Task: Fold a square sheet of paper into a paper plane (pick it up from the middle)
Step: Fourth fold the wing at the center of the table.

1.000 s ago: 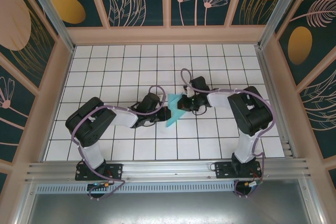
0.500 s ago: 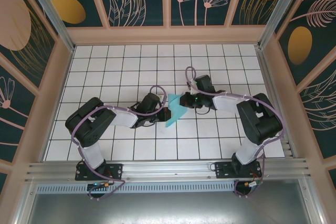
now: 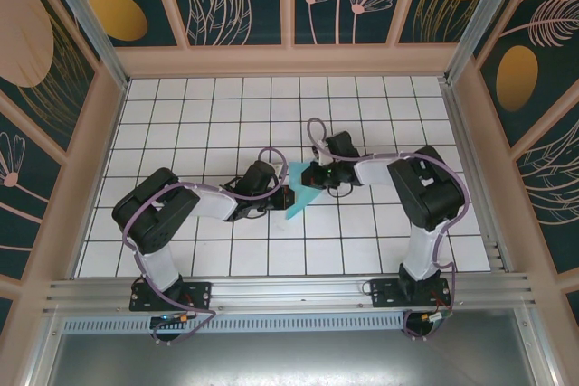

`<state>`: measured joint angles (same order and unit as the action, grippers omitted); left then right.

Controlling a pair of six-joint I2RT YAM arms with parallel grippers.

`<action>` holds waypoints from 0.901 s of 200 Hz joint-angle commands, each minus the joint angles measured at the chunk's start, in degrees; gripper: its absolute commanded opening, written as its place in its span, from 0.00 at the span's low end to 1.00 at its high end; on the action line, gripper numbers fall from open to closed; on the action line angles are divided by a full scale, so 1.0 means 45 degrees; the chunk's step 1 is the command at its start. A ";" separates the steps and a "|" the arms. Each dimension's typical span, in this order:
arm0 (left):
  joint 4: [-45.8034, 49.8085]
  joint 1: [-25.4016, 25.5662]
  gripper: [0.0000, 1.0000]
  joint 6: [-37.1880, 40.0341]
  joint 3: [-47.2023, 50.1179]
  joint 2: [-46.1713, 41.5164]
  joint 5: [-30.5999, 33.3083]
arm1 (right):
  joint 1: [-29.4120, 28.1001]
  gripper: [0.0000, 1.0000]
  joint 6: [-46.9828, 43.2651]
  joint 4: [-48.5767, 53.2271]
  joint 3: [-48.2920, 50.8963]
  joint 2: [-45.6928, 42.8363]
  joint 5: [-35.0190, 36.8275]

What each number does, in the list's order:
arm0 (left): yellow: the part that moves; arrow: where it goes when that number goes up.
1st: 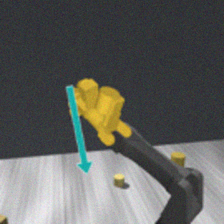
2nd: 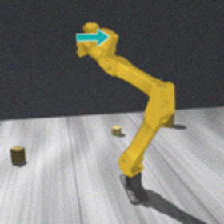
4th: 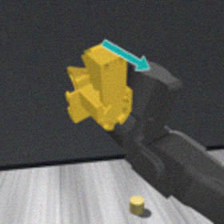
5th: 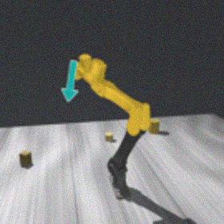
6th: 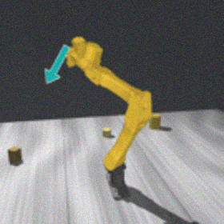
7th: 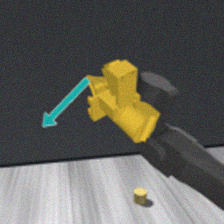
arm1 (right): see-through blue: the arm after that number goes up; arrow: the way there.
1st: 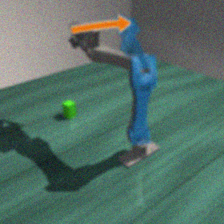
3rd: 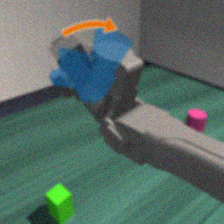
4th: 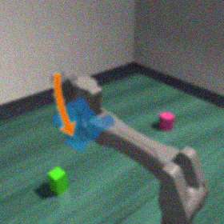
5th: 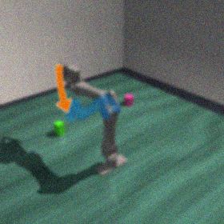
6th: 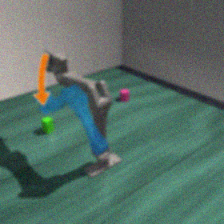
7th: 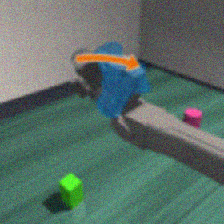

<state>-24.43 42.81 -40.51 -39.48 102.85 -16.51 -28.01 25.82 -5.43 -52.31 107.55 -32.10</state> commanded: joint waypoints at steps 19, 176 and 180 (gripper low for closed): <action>0.2635 0.0073 0.00 0.0155 0.0786 0.0631 -0.0012 | 0.1413 0.05 -0.0065 -0.0026 -0.1062 0.0844 0.0945; 0.3544 -0.0161 0.00 0.2829 0.0042 -0.0162 0.0168 | -0.0591 0.05 0.2084 -0.1277 0.0800 -0.1464 0.0678; 0.3491 -0.0157 0.00 0.2785 0.0044 -0.0175 0.0122 | -0.0660 0.05 0.2138 -0.1315 0.0827 -0.1362 0.0687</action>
<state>-19.03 42.72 -29.95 -40.38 101.12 -16.53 -28.69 31.59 -7.81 -50.48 99.72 -27.42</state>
